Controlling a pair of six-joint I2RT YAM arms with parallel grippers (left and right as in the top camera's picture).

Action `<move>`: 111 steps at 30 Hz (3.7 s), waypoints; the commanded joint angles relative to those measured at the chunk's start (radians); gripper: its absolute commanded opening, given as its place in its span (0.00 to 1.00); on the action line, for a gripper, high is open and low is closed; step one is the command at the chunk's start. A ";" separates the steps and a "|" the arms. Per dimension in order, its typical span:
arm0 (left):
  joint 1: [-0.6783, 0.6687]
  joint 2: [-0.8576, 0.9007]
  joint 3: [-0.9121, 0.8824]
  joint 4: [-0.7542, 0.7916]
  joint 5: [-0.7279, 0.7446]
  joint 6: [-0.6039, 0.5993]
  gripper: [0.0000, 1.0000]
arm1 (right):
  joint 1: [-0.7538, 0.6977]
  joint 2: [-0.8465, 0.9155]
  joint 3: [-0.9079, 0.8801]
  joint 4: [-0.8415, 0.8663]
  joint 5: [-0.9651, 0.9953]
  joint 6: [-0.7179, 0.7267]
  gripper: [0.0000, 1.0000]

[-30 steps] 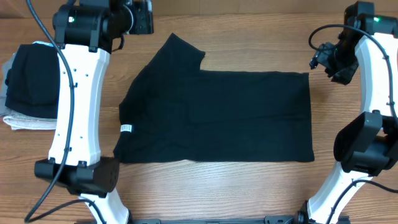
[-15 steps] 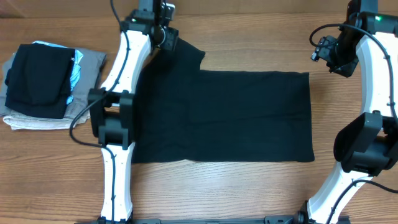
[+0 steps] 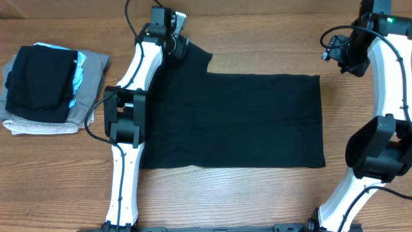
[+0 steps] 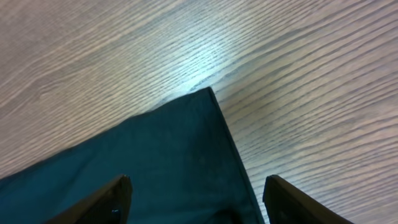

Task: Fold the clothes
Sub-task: 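Grasp the top corners of the folded shirt with both grippers, then lift the top edge with both grippers and fold it down toward the bottom edge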

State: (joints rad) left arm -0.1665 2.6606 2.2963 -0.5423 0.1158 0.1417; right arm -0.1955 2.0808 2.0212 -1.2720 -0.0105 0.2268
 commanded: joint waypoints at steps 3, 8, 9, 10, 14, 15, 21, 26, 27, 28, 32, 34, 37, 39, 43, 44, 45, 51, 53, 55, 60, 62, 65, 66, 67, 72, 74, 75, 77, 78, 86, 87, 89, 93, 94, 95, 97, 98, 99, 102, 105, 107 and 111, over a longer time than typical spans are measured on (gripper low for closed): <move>-0.006 0.034 0.005 -0.023 -0.015 0.027 0.56 | 0.006 -0.003 -0.080 0.048 0.009 -0.019 0.72; 0.006 0.035 0.001 -0.058 -0.039 0.027 0.33 | 0.005 -0.003 -0.150 0.100 0.009 -0.048 0.72; 0.008 0.035 0.001 -0.069 -0.039 0.027 0.30 | 0.005 -0.003 -0.162 0.116 0.009 -0.069 0.72; 0.011 0.035 0.001 -0.083 -0.039 0.027 0.27 | 0.005 -0.003 -0.175 0.136 0.009 -0.097 0.72; 0.022 0.035 0.001 -0.128 -0.039 0.027 0.24 | 0.005 -0.003 -0.204 0.197 0.009 -0.200 0.72; 0.025 0.035 0.001 -0.138 -0.039 0.027 0.24 | 0.005 -0.003 -0.210 0.210 0.009 -0.215 0.72; 0.038 0.035 0.001 -0.179 -0.039 0.027 0.28 | 0.004 -0.002 -0.264 0.300 0.008 -0.266 0.66; 0.039 0.034 0.001 -0.195 -0.039 0.027 0.28 | 0.005 0.002 -0.348 0.407 -0.064 -0.390 0.62; 0.039 0.034 0.001 -0.196 -0.039 0.027 0.28 | 0.005 0.004 -0.359 0.423 -0.063 -0.393 0.62; 0.039 0.034 0.001 -0.198 -0.039 0.027 0.29 | 0.005 0.007 -0.370 0.440 -0.062 -0.394 0.63; 0.039 0.034 0.001 -0.199 -0.039 0.027 0.29 | 0.005 0.020 -0.401 0.486 -0.064 -0.440 0.66; 0.039 0.034 0.001 -0.201 -0.039 0.027 0.29 | 0.005 0.033 -0.401 0.495 -0.064 -0.449 0.68; 0.039 0.034 0.001 -0.210 -0.039 0.027 0.29 | 0.005 0.057 -0.401 0.497 -0.082 -0.502 0.68; 0.039 0.034 0.001 -0.216 -0.040 0.027 0.29 | 0.005 0.076 -0.401 0.497 -0.094 -0.528 0.68; 0.039 0.034 0.001 -0.221 -0.045 0.027 0.30 | 0.005 0.123 -0.401 0.509 -0.096 -0.555 0.69; 0.039 0.034 0.001 -0.224 -0.045 0.027 0.30 | 0.005 0.134 -0.401 0.510 -0.097 -0.562 0.69; 0.039 0.034 0.001 -0.227 -0.045 0.027 0.30 | 0.005 0.145 -0.401 0.513 -0.097 -0.570 0.69; 0.039 0.034 0.002 -0.251 -0.045 0.027 0.29 | 0.005 0.177 -0.401 0.555 -0.111 -0.572 0.68; 0.039 0.034 0.003 -0.264 -0.045 0.027 0.28 | 0.005 0.177 -0.401 0.569 -0.136 -0.572 0.68; 0.039 0.034 0.003 -0.275 -0.045 0.027 0.27 | 0.005 0.177 -0.401 0.572 -0.153 -0.572 0.66; 0.039 0.034 0.004 -0.298 -0.045 0.027 0.11 | 0.005 0.177 -0.401 0.547 -0.168 -0.583 0.37; 0.039 0.030 0.005 -0.303 -0.045 0.027 0.07 | 0.005 0.177 -0.401 0.547 -0.178 -0.601 0.12; 0.039 0.005 0.011 -0.317 -0.045 0.027 0.04 | 0.005 0.177 -0.391 0.546 -0.180 -0.600 0.04; 0.039 -0.008 0.013 -0.322 -0.045 0.027 0.04 | 0.005 0.175 -0.383 0.541 -0.180 -0.594 0.04; 0.039 -0.025 0.013 -0.325 -0.046 0.027 0.04 | 0.005 0.174 -0.377 0.537 -0.185 -0.594 0.04; 0.039 -0.143 0.013 -0.402 -0.046 0.003 0.04 | 0.005 0.135 -0.315 0.457 -0.243 -0.594 0.04; 0.039 -0.187 0.013 -0.452 -0.045 -0.027 0.04 | 0.005 0.114 -0.302 0.439 -0.261 -0.594 0.04; 0.039 -0.212 0.013 -0.484 -0.046 -0.045 0.04 | 0.005 0.102 -0.297 0.427 -0.270 -0.594 0.04; 0.039 -0.254 0.013 -0.541 -0.046 -0.062 0.04 | 0.005 0.082 -0.293 0.407 -0.288 -0.594 0.04; 0.039 -0.273 0.013 -0.568 -0.046 -0.069 0.04 | 0.005 0.074 -0.291 0.395 -0.295 -0.594 0.04; 0.039 -0.404 0.013 -0.816 -0.048 -0.174 0.04 | 0.005 0.027 -0.291 0.285 -0.319 -0.559 0.04; 0.039 -0.410 0.013 -0.848 -0.048 -0.188 0.04 | 0.005 0.019 -0.291 0.273 -0.317 -0.521 0.04; 0.039 -0.413 0.013 -0.914 -0.048 -0.208 0.04 | 0.005 0.001 -0.291 0.250 -0.323 -0.472 0.04; 0.039 -0.411 0.012 -1.034 -0.049 -0.240 0.04 | 0.005 -0.044 -0.291 0.206 -0.330 -0.431 0.04; 0.039 -0.411 0.012 -1.055 -0.050 -0.245 0.04 | 0.004 -0.055 -0.291 0.193 -0.330 -0.431 0.04; 0.039 -0.411 0.012 -1.079 -0.050 -0.252 0.04 | 0.004 -0.069 -0.291 0.173 -0.330 -0.431 0.04; 0.039 -0.411 0.012 -1.121 -0.055 -0.262 0.04 | 0.003 -0.091 -0.291 0.135 -0.330 -0.426 0.04; 0.039 -0.411 0.012 -1.143 -0.073 -0.282 0.04 | 0.003 -0.100 -0.291 0.115 -0.329 -0.413 0.04; 0.039 -0.411 0.010 -1.148 -0.094 -0.301 0.04 | 0.003 -0.108 -0.291 0.095 -0.330 -0.407 0.04; 0.039 -0.414 0.001 -1.148 -0.097 -0.312 0.04 | 0.003 -0.116 -0.291 0.037 -0.330 -0.404 0.04; 0.039 -0.422 -0.047 -1.148 -0.097 -0.315 0.04 | 0.003 -0.116 -0.292 -0.021 -0.328 -0.404 0.04; 0.039 -0.441 -0.105 -1.148 -0.098 -0.314 0.04 | 0.003 -0.117 -0.292 -0.045 -0.328 -0.404 0.04; 0.041 -0.499 -0.252 -1.148 -0.097 -0.327 0.04 | 0.003 -0.118 -0.292 -0.102 -0.302 -0.353 0.04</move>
State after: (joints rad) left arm -0.1349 2.2349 2.1273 -1.6840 0.0330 -0.1570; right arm -0.1947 1.9923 1.7073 -1.3567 -0.3241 -0.1734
